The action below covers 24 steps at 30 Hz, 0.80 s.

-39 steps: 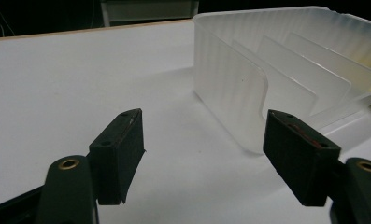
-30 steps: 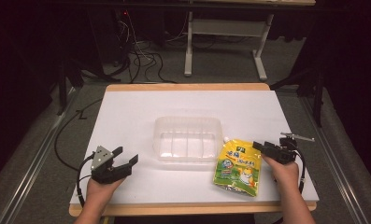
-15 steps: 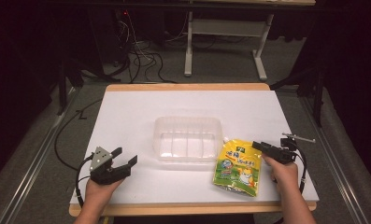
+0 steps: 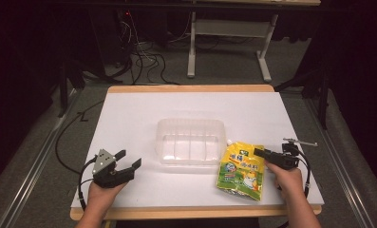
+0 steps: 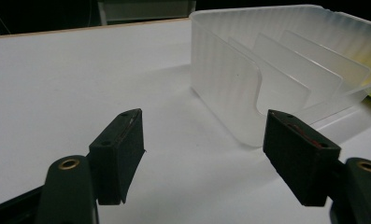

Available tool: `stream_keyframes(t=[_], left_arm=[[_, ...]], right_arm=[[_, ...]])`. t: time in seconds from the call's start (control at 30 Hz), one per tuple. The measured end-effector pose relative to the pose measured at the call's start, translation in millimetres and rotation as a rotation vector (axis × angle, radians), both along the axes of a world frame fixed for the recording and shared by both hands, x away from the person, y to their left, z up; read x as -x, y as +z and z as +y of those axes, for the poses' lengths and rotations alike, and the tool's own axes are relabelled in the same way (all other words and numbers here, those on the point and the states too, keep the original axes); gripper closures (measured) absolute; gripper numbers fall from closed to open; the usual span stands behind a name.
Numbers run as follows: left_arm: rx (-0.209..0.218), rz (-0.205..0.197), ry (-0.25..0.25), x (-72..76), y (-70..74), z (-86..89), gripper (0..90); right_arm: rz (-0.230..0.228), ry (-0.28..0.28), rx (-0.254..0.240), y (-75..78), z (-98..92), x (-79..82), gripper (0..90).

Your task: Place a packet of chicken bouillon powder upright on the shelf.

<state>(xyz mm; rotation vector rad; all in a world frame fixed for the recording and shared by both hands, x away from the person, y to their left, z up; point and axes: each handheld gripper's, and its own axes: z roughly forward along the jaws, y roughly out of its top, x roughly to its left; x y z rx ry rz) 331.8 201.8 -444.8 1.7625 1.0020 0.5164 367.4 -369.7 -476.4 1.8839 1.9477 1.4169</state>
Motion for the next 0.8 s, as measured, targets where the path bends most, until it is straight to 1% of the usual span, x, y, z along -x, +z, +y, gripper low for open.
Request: stream_keyframes(t=[0.03,0.07,0.1,0.17,0.27,0.3,0.33,0.5,0.57,0.63,0.7,0.8], left_arm=[[0.0,0.0,0.0,0.0,0.0,0.0,29.8],[0.003,0.001,-0.002,-0.5,0.0,0.0,29.8],[0.003,0.0,-0.003,-0.7,0.0,0.0,29.9],[0.005,0.001,-0.004,-1.1,0.0,-0.1,30.0],[0.004,0.005,-0.006,-1.4,0.4,-0.2,30.8],[0.004,0.005,-0.006,-1.4,0.4,-0.2,31.0],[0.005,0.003,-0.007,-1.1,1.0,-0.6,31.3],[-0.003,0.006,-0.01,-1.2,0.3,-2.6,31.4],[-0.007,0.007,-0.015,-1.4,0.1,-3.2,31.4],[-0.004,0.006,-0.015,-1.7,0.1,-4.2,31.4],[-0.001,0.001,-0.017,-2.5,0.6,-5.1,31.4],[0.003,-0.003,-0.02,-5.2,1.5,-7.6,31.6]], right_arm=[[0.0,0.0,0.0,0.0,0.0,0.0,57.4],[0.047,0.007,0.01,-5.1,0.7,-1.5,57.7],[0.041,0.004,0.004,-5.8,0.4,-1.3,57.9],[0.053,0.003,-0.008,-5.5,-0.5,-1.8,59.4],[0.056,0.004,-0.002,-6.0,-1.2,-1.6,64.6],[0.056,0.004,-0.002,-6.0,-1.2,-1.6,64.6],[0.058,0.007,0.0,-6.6,-1.9,-1.7,70.0],[0.067,-0.002,0.023,-6.6,-3.5,-1.2,85.1],[0.052,0.002,0.019,-5.8,-3.9,-0.6,90.0],[0.027,0.008,0.034,-2.8,-3.0,1.4,90.0],[0.003,0.005,0.033,1.5,-3.2,4.8,90.0],[-0.034,0.004,0.048,9.1,-4.1,12.3,90.0]])
